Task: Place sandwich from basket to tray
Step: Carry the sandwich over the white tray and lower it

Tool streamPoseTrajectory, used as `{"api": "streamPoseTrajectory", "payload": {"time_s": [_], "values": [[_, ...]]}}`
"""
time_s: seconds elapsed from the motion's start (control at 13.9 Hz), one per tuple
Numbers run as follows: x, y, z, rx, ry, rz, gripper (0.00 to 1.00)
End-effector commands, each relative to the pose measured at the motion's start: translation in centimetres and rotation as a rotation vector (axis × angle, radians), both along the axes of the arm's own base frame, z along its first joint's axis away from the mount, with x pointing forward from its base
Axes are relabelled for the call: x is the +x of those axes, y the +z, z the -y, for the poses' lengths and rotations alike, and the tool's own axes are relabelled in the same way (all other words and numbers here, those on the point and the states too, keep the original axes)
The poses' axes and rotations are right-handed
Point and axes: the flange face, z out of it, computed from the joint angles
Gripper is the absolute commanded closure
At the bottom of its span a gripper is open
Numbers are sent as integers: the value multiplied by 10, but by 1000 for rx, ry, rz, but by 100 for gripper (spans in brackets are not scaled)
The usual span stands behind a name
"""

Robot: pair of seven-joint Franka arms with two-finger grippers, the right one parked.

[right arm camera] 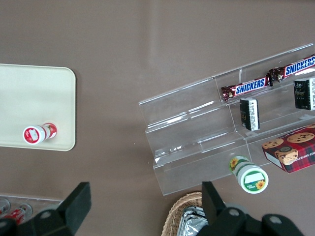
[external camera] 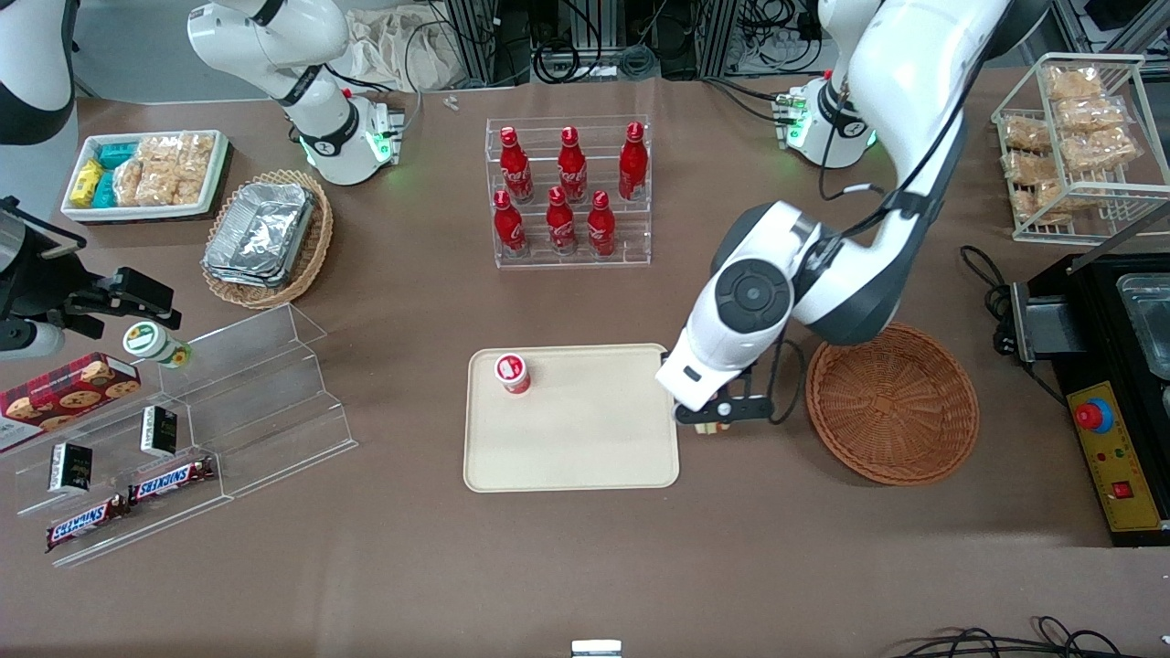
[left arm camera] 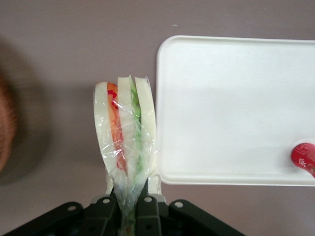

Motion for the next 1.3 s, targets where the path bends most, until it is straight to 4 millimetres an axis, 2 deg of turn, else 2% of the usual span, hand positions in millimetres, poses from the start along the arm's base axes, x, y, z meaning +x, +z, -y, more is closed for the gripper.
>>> {"api": "streamPoseTrajectory", "payload": {"time_s": [0.0, 0.22, 0.36, 0.65, 0.72, 0.79, 0.86, 0.94, 1.01, 1.23], "values": [[10, -34, 18, -39, -59, 31, 100], [2, -77, 44, -72, -94, 34, 100], [-2, -93, 49, -67, -105, 19, 100], [-4, -111, 53, -81, -112, 20, 100], [-4, -112, 53, -82, -109, 18, 93], [-4, -112, 53, -81, -110, 19, 72], [-4, -112, 53, -82, -104, 17, 35], [-4, -111, 53, -82, -100, 15, 7], [-5, -111, 53, -80, -93, 11, 1], [-4, -103, 48, -68, -83, -6, 0]]}}
